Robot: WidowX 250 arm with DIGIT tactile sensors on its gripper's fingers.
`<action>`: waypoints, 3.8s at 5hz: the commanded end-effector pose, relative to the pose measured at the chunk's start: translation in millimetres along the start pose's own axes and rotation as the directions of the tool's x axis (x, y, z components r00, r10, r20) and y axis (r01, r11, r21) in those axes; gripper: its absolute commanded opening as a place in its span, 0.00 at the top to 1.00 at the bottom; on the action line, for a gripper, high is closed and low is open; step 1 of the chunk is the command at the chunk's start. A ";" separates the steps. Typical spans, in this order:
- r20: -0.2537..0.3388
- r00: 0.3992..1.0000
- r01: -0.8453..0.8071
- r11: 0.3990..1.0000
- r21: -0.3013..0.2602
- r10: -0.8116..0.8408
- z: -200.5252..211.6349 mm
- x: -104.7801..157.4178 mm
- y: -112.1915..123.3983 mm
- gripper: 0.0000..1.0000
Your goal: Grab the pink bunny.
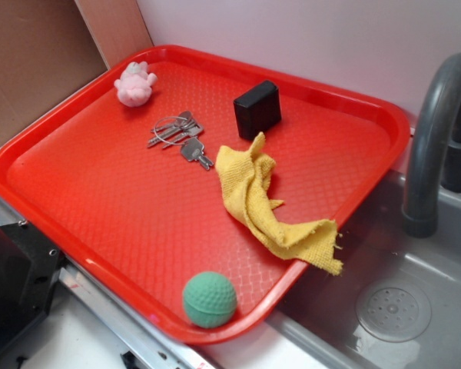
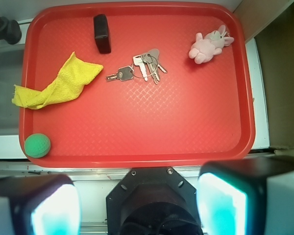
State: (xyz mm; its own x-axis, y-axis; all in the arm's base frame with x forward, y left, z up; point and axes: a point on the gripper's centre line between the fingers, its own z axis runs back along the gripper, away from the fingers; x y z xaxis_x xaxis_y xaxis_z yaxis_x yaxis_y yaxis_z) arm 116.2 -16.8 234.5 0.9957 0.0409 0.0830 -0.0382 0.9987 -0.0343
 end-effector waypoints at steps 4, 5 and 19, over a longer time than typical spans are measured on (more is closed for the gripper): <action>0.197 0.717 -0.671 0.739 -0.064 0.668 -38.7 63.6 73.1 0.00; 0.280 0.535 -0.811 0.577 -0.093 0.797 -66.7 84.6 102.5 0.00; -0.028 0.928 -0.370 0.908 -0.197 0.372 17.4 64.3 36.0 1.00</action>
State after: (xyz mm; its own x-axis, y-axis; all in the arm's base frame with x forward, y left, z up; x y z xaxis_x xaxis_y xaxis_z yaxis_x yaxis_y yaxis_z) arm 180.9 4.7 240.0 0.9061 0.4229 -0.0133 -0.4133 0.8778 -0.2420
